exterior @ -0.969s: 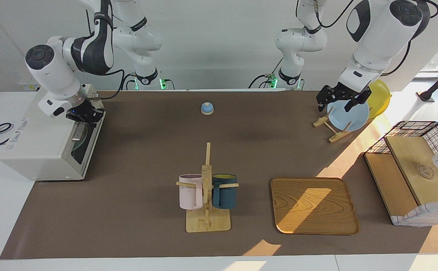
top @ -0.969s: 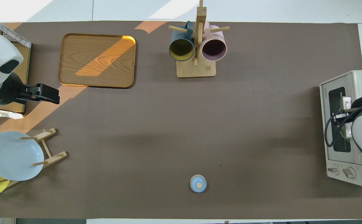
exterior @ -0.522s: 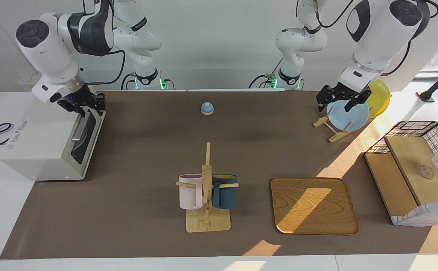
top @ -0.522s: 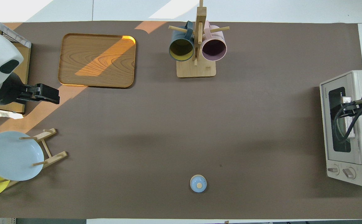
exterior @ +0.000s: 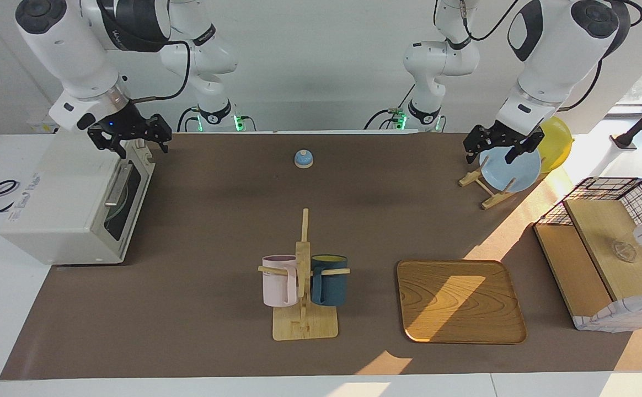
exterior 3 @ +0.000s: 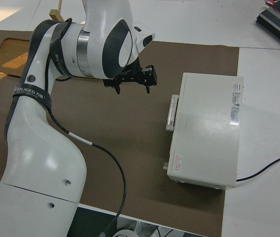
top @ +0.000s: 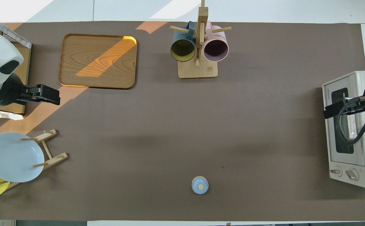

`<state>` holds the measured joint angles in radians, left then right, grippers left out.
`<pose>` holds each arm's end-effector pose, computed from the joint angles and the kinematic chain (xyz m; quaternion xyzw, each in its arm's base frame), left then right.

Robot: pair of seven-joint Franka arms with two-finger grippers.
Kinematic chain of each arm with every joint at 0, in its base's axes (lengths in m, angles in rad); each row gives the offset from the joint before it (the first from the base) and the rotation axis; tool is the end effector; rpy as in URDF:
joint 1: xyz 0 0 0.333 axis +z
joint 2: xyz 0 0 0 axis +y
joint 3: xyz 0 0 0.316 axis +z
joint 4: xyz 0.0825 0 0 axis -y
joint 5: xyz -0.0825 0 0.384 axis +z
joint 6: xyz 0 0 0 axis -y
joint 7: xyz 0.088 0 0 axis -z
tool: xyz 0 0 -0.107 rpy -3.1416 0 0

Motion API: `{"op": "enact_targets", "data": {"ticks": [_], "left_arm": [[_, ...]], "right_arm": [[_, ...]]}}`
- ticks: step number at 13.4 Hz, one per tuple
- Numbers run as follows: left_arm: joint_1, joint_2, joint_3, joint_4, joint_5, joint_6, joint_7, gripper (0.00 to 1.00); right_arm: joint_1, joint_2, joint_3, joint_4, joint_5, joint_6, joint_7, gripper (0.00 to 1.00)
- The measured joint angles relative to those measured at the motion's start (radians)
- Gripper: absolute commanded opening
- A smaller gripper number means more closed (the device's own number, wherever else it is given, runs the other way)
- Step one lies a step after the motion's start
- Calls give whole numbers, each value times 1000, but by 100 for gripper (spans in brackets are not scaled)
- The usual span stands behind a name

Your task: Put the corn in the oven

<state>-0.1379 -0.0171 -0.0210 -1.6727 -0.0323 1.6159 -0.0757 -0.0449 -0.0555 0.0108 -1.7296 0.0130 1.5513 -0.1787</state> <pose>0.5429 -0.0905 0.5897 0.9989 -0.0405 -0.0216 0.0135 0.5293 -0.0165 0.5786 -0.9955 -0.0718 0.0604 0.0127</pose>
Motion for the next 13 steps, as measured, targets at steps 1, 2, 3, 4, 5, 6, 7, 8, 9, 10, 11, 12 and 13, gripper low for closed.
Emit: {"op": "enact_targets", "data": {"ticks": [1,2,3,4,5,6,7,8,9,10,11,12,13], "left_arm": [[0,0,0,0,0,0,0,100],[0,0,0,0,0,0,0,100],[0,0,0,0,0,0,0,100],[0,0,0,0,0,0,0,100],[0,0,0,0,0,0,0,100],[0,0,0,0,0,0,0,100],[0,0,0,0,0,0,0,100],[0,0,0,0,0,0,0,100],[0,0,0,0,0,0,0,100],[0,0,0,0,0,0,0,100],[0,0,0,0,0,0,0,100],[0,0,0,0,0,0,0,100],[0,0,0,0,0,0,0,100]], "right_arm": [[0,1,2,0,4,0,0,100],[0,1,4,1,4,0,0,100],[0,2,7,1,4,0,0,100],[0,2,7,3,4,0,0,100],[0,2,7,4,4,0,0,100],[0,2,7,6,4,0,0,100],[0,3,7,11,4,-1,0,100],[0,7,7,19,4,-3,1,100],[0,14,7,33,4,-11,3,100],[0,24,6,50,4,-30,6,100],[0,40,6,76,4,-59,8,100],[0,62,5,108,1,-92,9,100],[-1,85,5,138,-4,-113,12,100]]}}
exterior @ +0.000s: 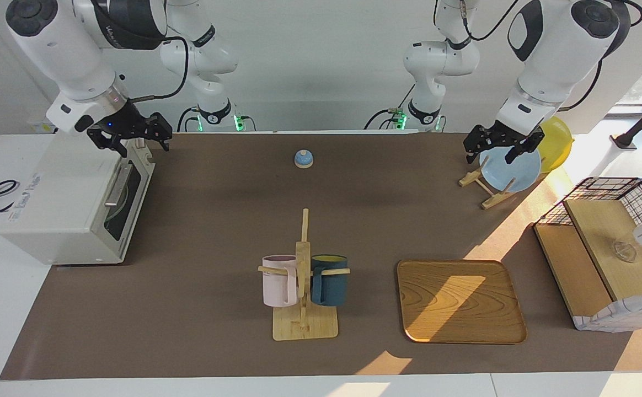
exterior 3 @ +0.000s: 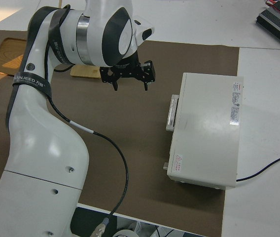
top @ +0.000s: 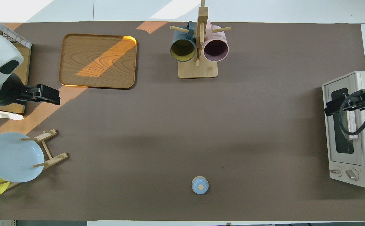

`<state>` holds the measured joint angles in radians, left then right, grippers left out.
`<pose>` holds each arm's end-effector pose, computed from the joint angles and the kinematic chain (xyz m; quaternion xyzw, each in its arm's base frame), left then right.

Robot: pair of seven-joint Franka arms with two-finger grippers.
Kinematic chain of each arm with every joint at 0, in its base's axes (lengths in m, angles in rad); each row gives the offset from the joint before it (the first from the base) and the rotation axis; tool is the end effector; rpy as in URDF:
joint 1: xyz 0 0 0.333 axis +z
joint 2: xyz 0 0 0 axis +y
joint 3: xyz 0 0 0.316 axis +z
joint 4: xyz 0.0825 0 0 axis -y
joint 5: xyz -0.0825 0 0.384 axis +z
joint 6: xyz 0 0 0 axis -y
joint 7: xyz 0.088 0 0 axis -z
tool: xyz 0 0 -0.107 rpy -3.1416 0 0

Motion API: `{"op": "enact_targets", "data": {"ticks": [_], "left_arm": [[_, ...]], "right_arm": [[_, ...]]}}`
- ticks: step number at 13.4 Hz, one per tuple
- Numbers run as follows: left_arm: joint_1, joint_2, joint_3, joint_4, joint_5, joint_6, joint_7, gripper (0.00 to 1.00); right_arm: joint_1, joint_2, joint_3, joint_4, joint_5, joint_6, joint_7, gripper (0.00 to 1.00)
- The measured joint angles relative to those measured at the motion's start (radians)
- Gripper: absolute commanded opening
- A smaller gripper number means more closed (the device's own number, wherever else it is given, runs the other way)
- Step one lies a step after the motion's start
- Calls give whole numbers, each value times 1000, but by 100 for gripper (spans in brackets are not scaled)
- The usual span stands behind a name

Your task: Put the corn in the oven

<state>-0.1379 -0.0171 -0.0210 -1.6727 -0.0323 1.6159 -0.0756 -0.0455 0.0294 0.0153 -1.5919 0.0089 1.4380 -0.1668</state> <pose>0.5429 -0.0905 0.5897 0.9989 -0.0406 -0.0216 0.0135 0.5462 -0.0156 0.5882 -0.9935 -0.0682 0.0906 0.0136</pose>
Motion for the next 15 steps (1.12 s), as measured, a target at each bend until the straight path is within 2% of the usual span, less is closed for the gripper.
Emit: {"op": "enact_targets", "data": {"ticks": [3,15], "left_arm": [[0,0,0,0,0,0,0,100],[0,0,0,0,0,0,0,100]], "right_arm": [[-2,38,-5,37,-3,-14,6,100],[-1,41,1,48,-3,-16,6,100]]}}
